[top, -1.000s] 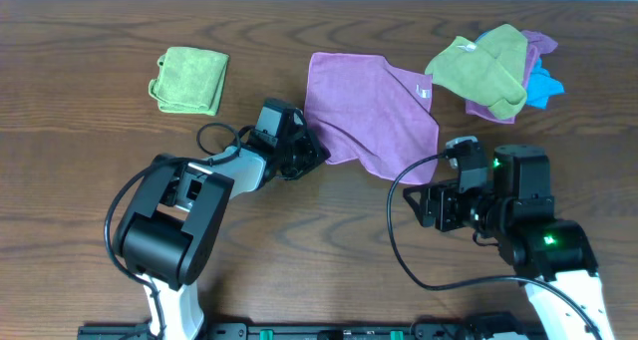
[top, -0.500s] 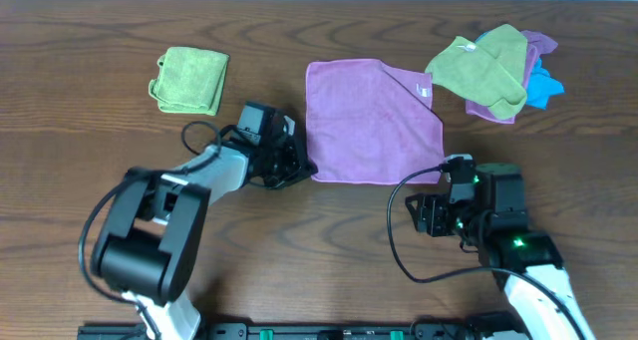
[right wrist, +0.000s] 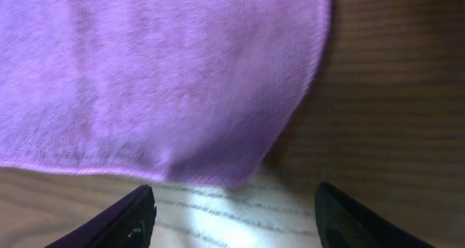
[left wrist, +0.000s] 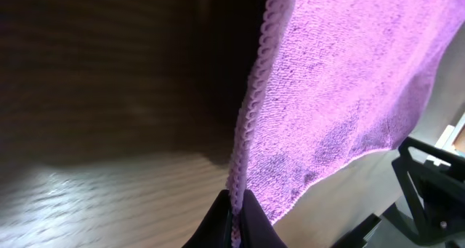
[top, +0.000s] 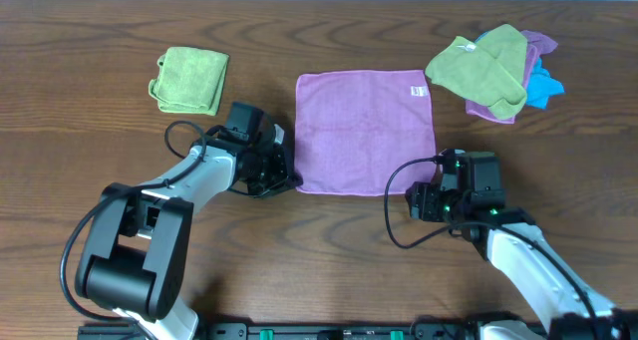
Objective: Fold the cloth
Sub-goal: 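Grasp the pink cloth's near-left corner with the left gripper and near-right with right, then lift the near edge with both grippers and fold it toward the far edge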
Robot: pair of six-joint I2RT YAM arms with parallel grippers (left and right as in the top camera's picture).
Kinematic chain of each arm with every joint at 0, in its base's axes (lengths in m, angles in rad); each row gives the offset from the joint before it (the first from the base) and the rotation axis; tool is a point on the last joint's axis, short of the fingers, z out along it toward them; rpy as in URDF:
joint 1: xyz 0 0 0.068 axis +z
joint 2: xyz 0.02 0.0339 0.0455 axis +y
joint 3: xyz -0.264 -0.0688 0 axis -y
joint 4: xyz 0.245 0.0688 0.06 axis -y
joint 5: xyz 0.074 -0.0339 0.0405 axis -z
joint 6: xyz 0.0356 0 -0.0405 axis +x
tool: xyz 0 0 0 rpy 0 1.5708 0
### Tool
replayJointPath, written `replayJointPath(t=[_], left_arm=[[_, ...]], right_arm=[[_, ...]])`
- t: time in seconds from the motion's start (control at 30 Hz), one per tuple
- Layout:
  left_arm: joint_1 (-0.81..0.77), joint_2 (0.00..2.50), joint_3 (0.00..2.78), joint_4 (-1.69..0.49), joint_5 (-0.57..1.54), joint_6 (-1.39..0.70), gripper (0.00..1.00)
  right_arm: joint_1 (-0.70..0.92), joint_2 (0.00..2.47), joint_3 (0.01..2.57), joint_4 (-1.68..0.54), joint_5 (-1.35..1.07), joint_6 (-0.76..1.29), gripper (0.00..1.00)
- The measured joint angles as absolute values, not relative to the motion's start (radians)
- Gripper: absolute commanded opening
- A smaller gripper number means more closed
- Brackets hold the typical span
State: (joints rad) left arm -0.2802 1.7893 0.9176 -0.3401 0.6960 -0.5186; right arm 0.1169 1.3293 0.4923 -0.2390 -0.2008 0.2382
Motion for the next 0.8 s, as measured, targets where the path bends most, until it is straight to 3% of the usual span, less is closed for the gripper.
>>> replayJointPath(t=[0.7,0.8], left_arm=[[-0.239,1.789,0.918,-0.385,0.691,-0.471,0.06],[-0.239,1.789,0.918,-0.385,0.691,-0.470,0.06]], right_arm=[[0.117,1.398,0.492,-0.136,-0.229,0.368,0.67],[0.117,1.419,0.492,-0.111,-0.242,0.389,0.56]])
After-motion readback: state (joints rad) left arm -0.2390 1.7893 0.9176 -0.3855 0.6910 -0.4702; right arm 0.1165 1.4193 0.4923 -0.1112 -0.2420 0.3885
